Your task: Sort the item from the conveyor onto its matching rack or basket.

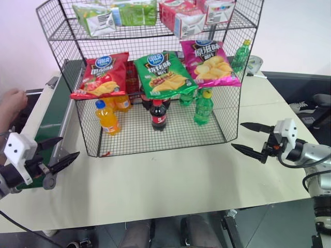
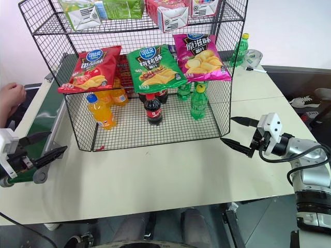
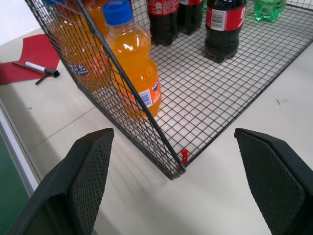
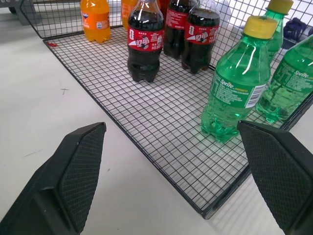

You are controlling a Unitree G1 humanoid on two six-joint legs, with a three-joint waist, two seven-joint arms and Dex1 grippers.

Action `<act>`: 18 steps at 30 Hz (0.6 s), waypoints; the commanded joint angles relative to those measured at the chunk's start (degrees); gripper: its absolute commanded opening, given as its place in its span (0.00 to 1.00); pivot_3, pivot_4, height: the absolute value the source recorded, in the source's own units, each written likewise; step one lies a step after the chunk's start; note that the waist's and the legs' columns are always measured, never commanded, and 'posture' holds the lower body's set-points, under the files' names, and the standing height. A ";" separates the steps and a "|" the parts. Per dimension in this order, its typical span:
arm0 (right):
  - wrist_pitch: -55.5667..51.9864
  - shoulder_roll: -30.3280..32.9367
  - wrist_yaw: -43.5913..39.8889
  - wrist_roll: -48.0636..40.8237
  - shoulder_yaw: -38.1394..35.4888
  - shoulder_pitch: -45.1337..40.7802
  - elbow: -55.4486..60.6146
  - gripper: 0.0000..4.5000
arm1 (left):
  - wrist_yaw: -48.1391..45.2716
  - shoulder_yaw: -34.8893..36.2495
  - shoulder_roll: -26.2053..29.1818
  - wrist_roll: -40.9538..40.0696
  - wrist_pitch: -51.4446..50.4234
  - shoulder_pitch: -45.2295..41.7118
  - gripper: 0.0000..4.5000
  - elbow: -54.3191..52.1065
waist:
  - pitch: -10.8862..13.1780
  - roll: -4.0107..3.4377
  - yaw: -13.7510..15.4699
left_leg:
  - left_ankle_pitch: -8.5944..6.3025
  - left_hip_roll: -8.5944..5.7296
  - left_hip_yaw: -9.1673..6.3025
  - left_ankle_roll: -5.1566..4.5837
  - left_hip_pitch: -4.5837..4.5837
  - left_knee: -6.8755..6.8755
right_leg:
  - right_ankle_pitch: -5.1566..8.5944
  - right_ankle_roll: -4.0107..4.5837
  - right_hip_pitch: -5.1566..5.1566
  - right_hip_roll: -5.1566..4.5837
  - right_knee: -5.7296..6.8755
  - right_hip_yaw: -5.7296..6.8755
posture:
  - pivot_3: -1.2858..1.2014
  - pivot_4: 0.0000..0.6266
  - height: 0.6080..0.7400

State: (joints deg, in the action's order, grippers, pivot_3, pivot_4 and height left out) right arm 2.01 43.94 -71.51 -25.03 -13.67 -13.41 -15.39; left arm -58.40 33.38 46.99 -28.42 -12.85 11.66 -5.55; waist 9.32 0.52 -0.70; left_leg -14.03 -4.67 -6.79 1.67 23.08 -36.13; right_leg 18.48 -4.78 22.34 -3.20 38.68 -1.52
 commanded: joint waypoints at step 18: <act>1.60 -0.34 -0.60 -0.58 -0.53 1.81 1.79 1.00 | 0.26 -1.24 -2.33 2.47 5.62 2.07 0.92 -1.04 | 0.00 -0.01 0.05 | 0.00 0.00 0.00 -0.01 0.00 -0.01 | 0.00 0.00 -0.01 0.00 0.00 0.01 | 0.52 0.24 1.00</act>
State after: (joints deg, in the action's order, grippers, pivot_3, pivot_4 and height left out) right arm 2.28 43.69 -71.83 -25.01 -13.23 -11.66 -13.83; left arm -57.68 31.51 44.54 -24.50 -8.01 13.77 -5.16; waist 9.32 0.52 -0.65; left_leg -14.04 -4.67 -6.79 1.66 23.07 -36.14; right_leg 18.47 -4.79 22.33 -3.20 38.68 -1.52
